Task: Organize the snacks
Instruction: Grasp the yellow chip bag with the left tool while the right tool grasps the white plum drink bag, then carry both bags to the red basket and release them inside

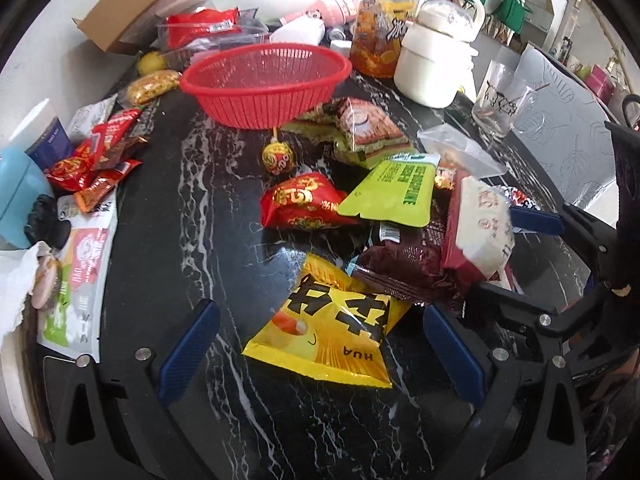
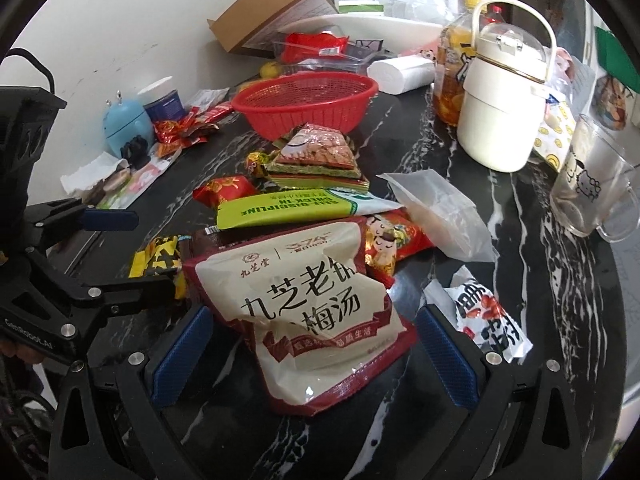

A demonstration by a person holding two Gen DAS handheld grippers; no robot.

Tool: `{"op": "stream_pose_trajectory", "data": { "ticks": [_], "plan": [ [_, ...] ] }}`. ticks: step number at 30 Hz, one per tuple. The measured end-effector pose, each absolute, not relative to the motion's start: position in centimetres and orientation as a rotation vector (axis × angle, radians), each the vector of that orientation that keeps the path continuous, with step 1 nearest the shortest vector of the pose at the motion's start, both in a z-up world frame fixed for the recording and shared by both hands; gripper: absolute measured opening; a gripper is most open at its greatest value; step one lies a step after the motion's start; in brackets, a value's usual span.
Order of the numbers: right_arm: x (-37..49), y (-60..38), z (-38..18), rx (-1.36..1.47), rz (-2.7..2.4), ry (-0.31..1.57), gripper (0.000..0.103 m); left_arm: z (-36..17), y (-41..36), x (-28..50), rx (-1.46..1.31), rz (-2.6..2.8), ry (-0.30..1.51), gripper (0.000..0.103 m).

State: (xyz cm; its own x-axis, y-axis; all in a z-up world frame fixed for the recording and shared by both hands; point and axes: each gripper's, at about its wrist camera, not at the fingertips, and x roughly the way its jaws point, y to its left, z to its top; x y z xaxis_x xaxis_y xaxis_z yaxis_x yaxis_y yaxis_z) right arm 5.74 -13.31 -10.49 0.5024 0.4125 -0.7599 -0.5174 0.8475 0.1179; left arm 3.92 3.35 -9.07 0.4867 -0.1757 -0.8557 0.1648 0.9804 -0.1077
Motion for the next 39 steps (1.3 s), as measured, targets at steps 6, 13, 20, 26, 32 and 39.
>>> {"op": "stream_pose_trajectory", "data": {
  "ticks": [6, 13, 20, 26, 32, 39],
  "plan": [
    [7.1, -13.4, -11.7, -0.106, 0.574, 0.928, 0.103, -10.2, 3.2, 4.2, -0.01, -0.227, 1.065, 0.087],
    [6.5, -14.2, -11.6, -0.067, 0.566, 0.914, 0.079, -10.5, 2.9, 3.6, -0.013, -0.228, 1.057, 0.063],
    [5.3, -14.8, -11.4, -0.024, 0.54, 0.9, 0.072, -10.4, 3.3, 2.5, -0.027, -0.205, 1.056, 0.06],
    [4.0, -15.3, -11.2, 0.008, 0.522, 0.898, 0.069, -10.2, 3.5, 1.2, -0.057, -0.201, 1.052, 0.06],
    [2.7, -16.2, -11.2, 0.062, 0.525, 0.902, 0.061, -9.4, 3.0, 0.2, -0.059, -0.21, 1.026, 0.06],
    [1.5, -16.9, -10.8, 0.093, 0.517, 0.896, 0.056, -8.6, 2.5, -0.4, -0.065, -0.225, 1.01, 0.06]
  ]
}}
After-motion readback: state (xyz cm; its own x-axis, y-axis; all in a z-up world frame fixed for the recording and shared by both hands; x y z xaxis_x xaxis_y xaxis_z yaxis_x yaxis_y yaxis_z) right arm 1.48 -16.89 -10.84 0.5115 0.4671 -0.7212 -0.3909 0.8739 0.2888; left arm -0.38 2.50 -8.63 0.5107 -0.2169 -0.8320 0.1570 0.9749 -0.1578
